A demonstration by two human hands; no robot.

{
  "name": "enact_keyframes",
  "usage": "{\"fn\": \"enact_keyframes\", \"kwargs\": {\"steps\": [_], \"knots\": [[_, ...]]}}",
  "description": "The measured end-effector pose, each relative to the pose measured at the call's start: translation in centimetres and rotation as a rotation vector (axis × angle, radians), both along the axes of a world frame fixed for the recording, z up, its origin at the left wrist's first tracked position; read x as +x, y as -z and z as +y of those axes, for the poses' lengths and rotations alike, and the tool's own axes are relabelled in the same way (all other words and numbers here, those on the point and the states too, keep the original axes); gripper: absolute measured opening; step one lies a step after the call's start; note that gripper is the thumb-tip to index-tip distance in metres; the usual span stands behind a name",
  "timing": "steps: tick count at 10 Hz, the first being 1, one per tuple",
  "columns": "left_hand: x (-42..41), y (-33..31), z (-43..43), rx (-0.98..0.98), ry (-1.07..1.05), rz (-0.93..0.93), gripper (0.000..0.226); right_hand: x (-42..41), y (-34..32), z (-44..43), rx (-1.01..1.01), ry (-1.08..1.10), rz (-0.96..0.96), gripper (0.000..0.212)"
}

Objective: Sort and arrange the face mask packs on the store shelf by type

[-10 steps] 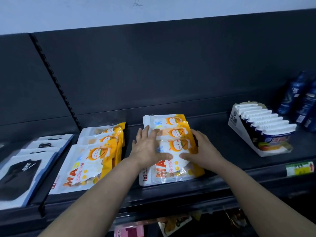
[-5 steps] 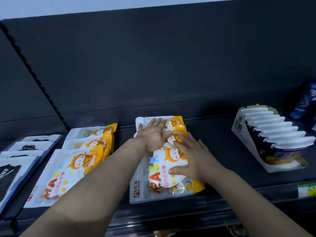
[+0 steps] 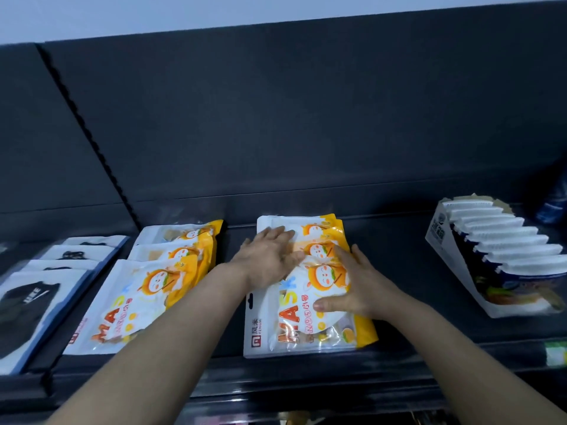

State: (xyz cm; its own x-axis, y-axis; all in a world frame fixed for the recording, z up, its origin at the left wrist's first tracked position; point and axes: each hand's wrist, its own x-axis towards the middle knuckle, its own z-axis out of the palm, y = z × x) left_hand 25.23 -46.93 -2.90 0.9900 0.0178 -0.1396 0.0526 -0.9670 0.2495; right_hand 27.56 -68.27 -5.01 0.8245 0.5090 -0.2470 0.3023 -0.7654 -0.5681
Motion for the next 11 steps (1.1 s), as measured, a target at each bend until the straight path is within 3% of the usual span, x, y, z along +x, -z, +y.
{"fn": "enact_keyframes", "kwargs": {"steps": [2, 4, 5, 8, 9, 10, 11], "knots": [[-1.3, -0.9, 0.6, -0.069, -0.018, -0.01, 0.07, -0.2, 0.3, 0.4, -0.002, -0.004, -0.037, 0.13], [-1.2, -0.6, 0.4, 0.104, 0.075, 0.268, 0.089, 0.0, 0.9, 0.7, 0.018, 0.001, -0.039, 0.13], [-0.6, 0.3, 1.4, 0.149, 0.068, 0.295, 0.094, 0.4, 0.6, 1.6, 0.028, -0.016, -0.039, 0.128], [-2.4, -0.8, 0.9, 0.087, 0.046, 0.19, 0.088, -0.3, 0.0, 2.3, -0.112, 0.031, -0.012, 0.122], [-3.9, -2.0, 1.5, 0.079, 0.047, 0.118, 0.075, -1.5, -1.1, 3.1, -0.088, 0.052, -0.16, 0.098], [-5.2, -2.7, 3.0, 0.093, 0.06, 0.033, 0.06, -3.4, -2.2, 4.5, -0.098, -0.001, -0.431, 0.064], [-6.4, -2.8, 4.9, 0.116, 0.056, -0.048, 0.05, -5.3, -2.9, 6.6, -0.184, -0.072, -0.54, 0.053]]}}
